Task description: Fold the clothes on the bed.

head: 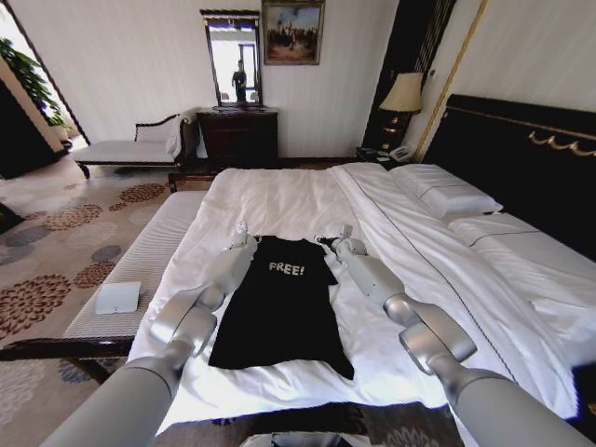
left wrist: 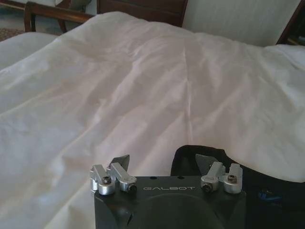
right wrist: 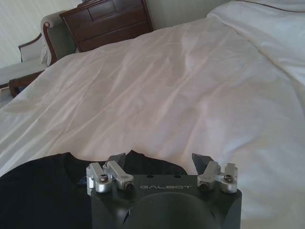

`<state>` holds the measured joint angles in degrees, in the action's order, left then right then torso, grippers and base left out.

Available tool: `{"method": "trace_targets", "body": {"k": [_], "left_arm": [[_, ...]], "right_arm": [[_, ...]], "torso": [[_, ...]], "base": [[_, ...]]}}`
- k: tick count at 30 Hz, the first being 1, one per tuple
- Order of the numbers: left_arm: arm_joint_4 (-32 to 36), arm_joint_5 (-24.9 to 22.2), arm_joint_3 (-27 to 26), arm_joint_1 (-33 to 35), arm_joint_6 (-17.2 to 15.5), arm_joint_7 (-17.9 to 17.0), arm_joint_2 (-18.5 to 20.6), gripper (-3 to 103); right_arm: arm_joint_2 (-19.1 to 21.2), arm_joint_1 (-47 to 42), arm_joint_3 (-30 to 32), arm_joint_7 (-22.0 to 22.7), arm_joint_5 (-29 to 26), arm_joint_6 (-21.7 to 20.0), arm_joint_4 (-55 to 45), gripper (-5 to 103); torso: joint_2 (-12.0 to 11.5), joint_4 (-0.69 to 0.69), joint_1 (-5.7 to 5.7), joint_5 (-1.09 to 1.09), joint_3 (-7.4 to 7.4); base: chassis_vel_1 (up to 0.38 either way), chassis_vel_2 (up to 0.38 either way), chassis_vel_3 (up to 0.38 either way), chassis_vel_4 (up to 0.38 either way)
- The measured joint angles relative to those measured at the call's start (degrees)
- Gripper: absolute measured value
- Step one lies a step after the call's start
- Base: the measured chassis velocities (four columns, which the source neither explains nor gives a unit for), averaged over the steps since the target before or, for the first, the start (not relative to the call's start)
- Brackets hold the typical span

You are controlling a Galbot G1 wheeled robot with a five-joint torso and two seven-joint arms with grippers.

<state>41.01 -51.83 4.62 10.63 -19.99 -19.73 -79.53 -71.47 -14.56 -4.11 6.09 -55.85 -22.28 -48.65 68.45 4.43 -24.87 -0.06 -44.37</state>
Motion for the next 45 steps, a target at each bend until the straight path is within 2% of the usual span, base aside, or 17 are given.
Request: {"method": "trace_targets", "body": {"k": [1, 5, 6, 9, 12, 13, 16, 18, 21, 23, 25, 26, 28, 30, 38, 43, 45], "left_arm": [[0.0, 0.0, 0.0, 0.0, 0.0, 0.0, 0.0, 80], [18.3, -3.9, 1.0, 9.6, 0.0, -2.4, 11.5, 98], [18.3, -3.9, 1.0, 9.6, 0.0, -2.4, 11.5, 98], [30.3, -4.8, -1.1, 19.1, 0.4, -2.2, 18.5, 100], [39.4, -5.6, -3.3, 24.7, 1.0, -1.7, 22.4, 100], [39.4, -5.6, -3.3, 24.7, 1.0, -1.7, 22.4, 100], [46.6, -6.5, -7.6, 31.1, 1.2, -1.6, 26.3, 100], [47.6, -6.6, -8.3, 32.3, 1.3, -1.5, 27.0, 100], [52.1, -6.3, -12.1, 39.3, 2.0, -0.5, 30.0, 100], [53.0, -6.2, -13.0, 40.9, 2.1, -0.3, 30.3, 100], [55.1, -6.0, -14.3, 44.1, 2.3, 0.4, 30.1, 100], [55.1, -6.0, -14.3, 44.1, 2.3, 0.4, 30.1, 100], [57.0, -5.6, -15.6, 46.9, 2.5, 0.9, 29.5, 100], [59.4, -5.0, -17.8, 50.2, 2.7, 1.2, 28.6, 100], [65.7, -4.2, -25.0, 60.1, 3.1, 1.7, 26.9, 100], [71.3, -4.4, -32.9, 72.9, 3.5, 4.1, 26.4, 100], [71.7, -4.5, -33.6, 73.8, 3.6, 4.3, 26.2, 100]], "right_arm": [[0.0, 0.0, 0.0, 0.0, 0.0, 0.0, 0.0, 75], [9.1, -9.5, 4.3, 1.4, -4.0, -1.0, -13.1, 96], [9.1, -9.5, 4.3, 1.4, -4.0, -1.0, -13.1, 96], [14.9, -17.0, 8.8, 1.9, -6.6, -1.3, -23.6, 99], [17.2, -23.4, 13.9, 3.1, -9.6, -2.0, -32.7, 100], [17.2, -23.4, 13.9, 3.1, -9.6, -2.0, -32.7, 100], [18.4, -31.3, 19.0, 4.6, -10.8, -2.4, -41.5, 100], [18.5, -32.6, 19.9, 4.7, -10.9, -2.5, -42.8, 100], [19.3, -40.6, 25.3, 4.9, -10.9, -2.7, -49.7, 100], [19.3, -42.4, 26.7, 4.8, -10.8, -2.8, -51.1, 100], [19.1, -49.8, 32.4, 4.4, -10.0, -2.9, -56.0, 100], [19.1, -49.8, 32.4, 4.4, -10.0, -2.9, -56.0, 100], [18.4, -55.6, 35.4, 3.8, -8.5, -2.9, -58.8, 100], [17.1, -60.8, 37.4, 3.2, -6.6, -2.7, -61.3, 100], [13.0, -71.1, 41.0, 1.3, -2.5, -1.7, -68.1, 100], [8.9, -80.5, 43.6, -1.4, 0.4, -0.6, -73.4, 100], [8.4, -81.5, 43.7, -1.8, 0.8, -0.5, -73.7, 100]], "torso": [[0.0, 0.0, 0.0, 0.0, 0.0], [0.0, -0.04, 0.01, 0.04, 0.0], [0.0, -0.04, 0.01, 0.04, 0.0], [0.0, -0.01, 0.02, -0.01, 0.0], [0.0, -0.02, 0.03, 0.01, 0.02], [0.0, -0.02, 0.03, 0.01, 0.02], [0.0, -0.01, 0.02, 0.0, 0.01], [0.0, -0.02, 0.02, 0.01, 0.01], [0.0, -0.04, 0.02, 0.01, 0.01], [0.0, -0.06, 0.02, 0.02, 0.01], [0.0, -0.05, 0.02, 0.0, 0.02], [0.0, -0.05, 0.02, 0.0, 0.02], [0.0, 0.02, 0.02, 0.0, 0.01], [0.0, 0.02, 0.02, 0.02, 0.01], [0.0, -0.01, 0.01, 0.0, 0.0], [0.0, -0.05, 0.02, 0.0, 0.01], [0.0, -0.04, 0.01, 0.01, 0.01]], "base": [[0.0, 0.0, 0.0, 0.0], [0.0, 0.0, 0.0, 0.0], [0.0, 0.0, 0.0, 0.0], [0.0, 0.0, 0.0, 0.0], [0.0, 0.0, 0.0, 0.0], [0.0, 0.0, 0.0, 0.0], [0.0, 0.0, 0.0, 0.0], [0.0, 0.0, 0.0, 0.0], [0.0, 0.0, 0.0, 0.0], [0.0, 0.0, 0.0, 0.0], [0.0, 0.0, 0.0, 0.0], [0.0, 0.0, 0.0, 0.0], [0.0, 0.0, 0.0, 0.0], [0.0, 0.0, 0.0, 0.0], [0.0, 0.0, 0.0, 0.0], [0.0, 0.0, 0.0, 0.0], [0.0, 0.0, 0.0, 0.0]]}}
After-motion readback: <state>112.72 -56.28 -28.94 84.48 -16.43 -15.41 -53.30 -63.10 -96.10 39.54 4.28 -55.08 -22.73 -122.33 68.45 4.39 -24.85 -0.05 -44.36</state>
